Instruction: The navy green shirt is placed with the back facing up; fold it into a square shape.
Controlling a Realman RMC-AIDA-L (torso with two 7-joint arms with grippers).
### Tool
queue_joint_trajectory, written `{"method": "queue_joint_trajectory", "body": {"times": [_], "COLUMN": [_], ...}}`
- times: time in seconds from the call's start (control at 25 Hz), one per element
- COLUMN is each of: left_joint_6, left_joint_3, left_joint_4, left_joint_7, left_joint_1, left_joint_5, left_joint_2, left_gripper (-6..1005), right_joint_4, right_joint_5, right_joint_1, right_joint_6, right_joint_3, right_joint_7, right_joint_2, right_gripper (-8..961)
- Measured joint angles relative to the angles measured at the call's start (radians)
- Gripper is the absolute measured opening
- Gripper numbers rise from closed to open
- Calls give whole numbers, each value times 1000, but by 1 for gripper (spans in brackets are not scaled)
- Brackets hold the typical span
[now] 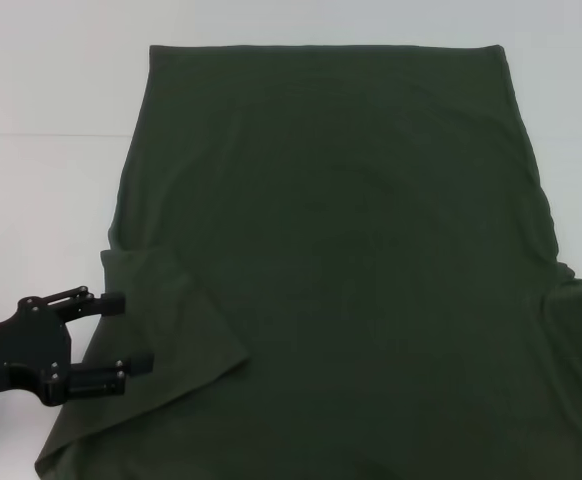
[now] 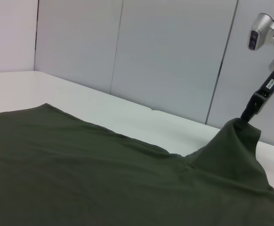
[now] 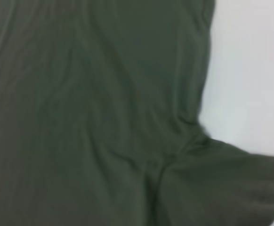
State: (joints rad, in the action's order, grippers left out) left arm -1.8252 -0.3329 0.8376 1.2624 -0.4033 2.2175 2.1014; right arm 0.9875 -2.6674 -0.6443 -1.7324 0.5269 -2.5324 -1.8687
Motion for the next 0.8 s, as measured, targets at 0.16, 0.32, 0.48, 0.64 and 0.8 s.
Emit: {"method": "queue_joint_trajectory", "body": {"times": [0.16,0.32,0.48,0.64,0.8], "left_joint_6": [0,0,-1,-1,-1], "left_joint_3": [0,0,1,2,2], "left_joint_4": [0,0,0,0,0], "left_joint_7": [0,0,0,1,1], "left_joint_1": [0,0,0,3,3], "left_joint_5": [1,1,3,3,3], "left_joint_2": [0,0,0,0,0], "left_gripper": [866,866,866,867,867], "right_joint_4": [-10,-13,-29,-60,-89], "right_joint_5": [-1,-4,-20,-61,-72], "right_joint_1": [-43,-106,-172,-226,-261], "right_joint_6": [-4,-6,11,42,62], "right_joint_3": [45,117,203,265,290], "right_joint_7": [0,-7,-12,-25,-35], "right_joint_2": [-4,-23,-48,-78,-98], "right_gripper": [19,19,19,20,26]}}
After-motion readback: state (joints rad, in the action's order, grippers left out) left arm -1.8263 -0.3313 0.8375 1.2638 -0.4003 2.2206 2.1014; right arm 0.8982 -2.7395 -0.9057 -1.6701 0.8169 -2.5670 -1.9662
